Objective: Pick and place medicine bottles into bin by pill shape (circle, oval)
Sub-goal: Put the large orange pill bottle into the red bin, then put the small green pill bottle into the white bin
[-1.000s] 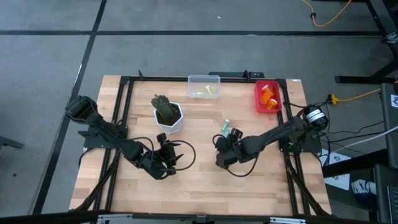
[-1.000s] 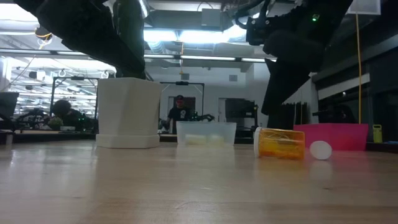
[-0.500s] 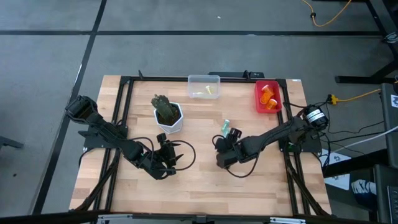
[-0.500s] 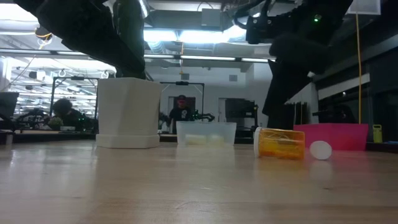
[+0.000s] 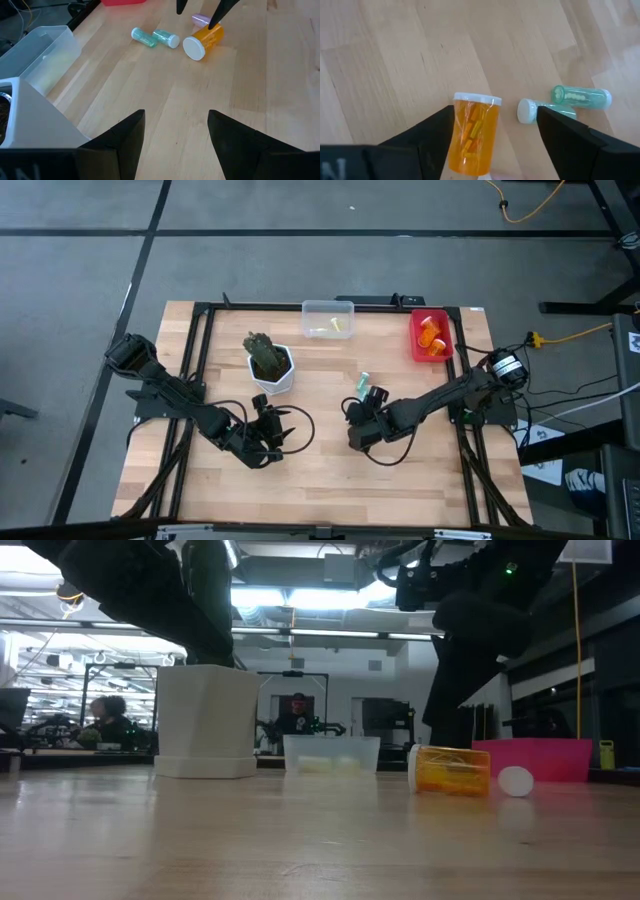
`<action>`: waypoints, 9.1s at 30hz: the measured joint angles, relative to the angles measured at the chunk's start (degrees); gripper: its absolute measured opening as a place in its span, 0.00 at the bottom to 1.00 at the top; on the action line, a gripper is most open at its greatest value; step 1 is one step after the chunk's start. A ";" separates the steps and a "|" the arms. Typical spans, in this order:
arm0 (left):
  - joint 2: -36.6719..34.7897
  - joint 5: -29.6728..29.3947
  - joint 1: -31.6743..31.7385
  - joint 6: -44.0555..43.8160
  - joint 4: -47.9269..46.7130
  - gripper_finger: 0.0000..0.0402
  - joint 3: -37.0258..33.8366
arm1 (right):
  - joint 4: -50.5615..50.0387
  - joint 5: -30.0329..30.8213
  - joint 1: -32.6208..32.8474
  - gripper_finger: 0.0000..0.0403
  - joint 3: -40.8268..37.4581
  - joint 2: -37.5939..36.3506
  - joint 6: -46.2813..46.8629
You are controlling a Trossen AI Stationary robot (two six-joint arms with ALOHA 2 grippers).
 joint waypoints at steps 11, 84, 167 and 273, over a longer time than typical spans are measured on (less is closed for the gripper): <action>-0.02 0.00 -0.02 0.02 0.14 0.52 0.00 | -0.08 -2.67 0.00 0.81 0.00 0.00 0.60; -0.02 0.01 -0.01 0.15 0.32 0.52 0.00 | -47.60 18.27 -28.13 0.46 0.04 -16.30 19.36; 0.00 0.00 0.00 0.50 0.32 0.52 0.00 | 19.08 -34.64 -38.75 0.63 -22.47 -16.02 -37.05; -0.02 -0.04 0.03 1.97 0.32 0.53 0.00 | 27.38 -31.24 -51.05 0.45 4.15 -2.47 -31.91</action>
